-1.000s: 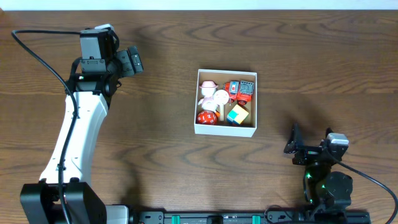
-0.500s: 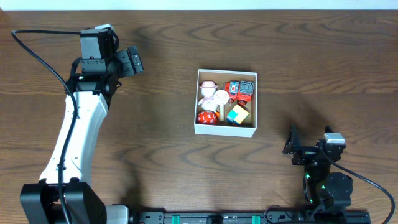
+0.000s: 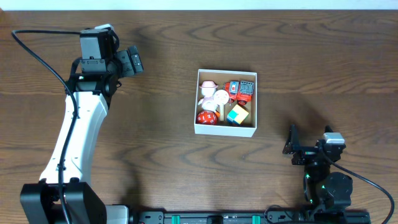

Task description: Pack container

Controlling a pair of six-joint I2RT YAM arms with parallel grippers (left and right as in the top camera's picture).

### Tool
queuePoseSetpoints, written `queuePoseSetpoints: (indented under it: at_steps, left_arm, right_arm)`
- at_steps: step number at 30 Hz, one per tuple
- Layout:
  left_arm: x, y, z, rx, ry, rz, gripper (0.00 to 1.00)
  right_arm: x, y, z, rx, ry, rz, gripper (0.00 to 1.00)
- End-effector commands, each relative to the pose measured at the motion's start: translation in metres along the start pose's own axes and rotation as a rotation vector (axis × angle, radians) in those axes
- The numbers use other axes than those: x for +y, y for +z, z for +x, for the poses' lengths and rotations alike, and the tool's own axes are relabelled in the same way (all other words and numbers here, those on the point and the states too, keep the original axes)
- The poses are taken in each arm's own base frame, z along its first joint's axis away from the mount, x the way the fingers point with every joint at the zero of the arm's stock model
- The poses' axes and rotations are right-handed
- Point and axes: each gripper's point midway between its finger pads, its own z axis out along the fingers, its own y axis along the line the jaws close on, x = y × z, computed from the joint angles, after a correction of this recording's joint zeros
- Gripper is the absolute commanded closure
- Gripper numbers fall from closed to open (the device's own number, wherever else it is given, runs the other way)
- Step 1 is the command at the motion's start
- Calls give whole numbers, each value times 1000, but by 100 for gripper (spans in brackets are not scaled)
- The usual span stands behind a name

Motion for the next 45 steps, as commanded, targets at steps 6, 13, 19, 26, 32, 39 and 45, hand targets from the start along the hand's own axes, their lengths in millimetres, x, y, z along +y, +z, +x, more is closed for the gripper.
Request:
queuePoseSetpoints:
  at_steps: [6, 13, 19, 26, 32, 39, 45]
  left_arm:
    - [1, -1, -5, -12, 8, -7, 2]
    - [1, -1, -5, -12, 8, -7, 2]
    - [1, -1, -5, -12, 8, -7, 2]
    - [1, -1, -5, -12, 8, -7, 2]
    - [1, -1, -5, -11, 8, -7, 2]
    - [-1, -3, -11, -38, 7, 0, 2]
    - [-5, -37, -34, -137, 13, 23, 2]
  right_arm:
    - [3, 1, 3, 2, -11, -15, 1]
    - [3, 1, 3, 2, -11, -15, 1]
    - [3, 1, 3, 2, -11, -15, 1]
    - [3, 1, 3, 2, -11, -15, 1]
    - [3, 1, 3, 2, -11, -15, 1]
    - [3, 1, 3, 2, -11, -15, 1]
    - [3, 1, 3, 2, -11, -15, 1]
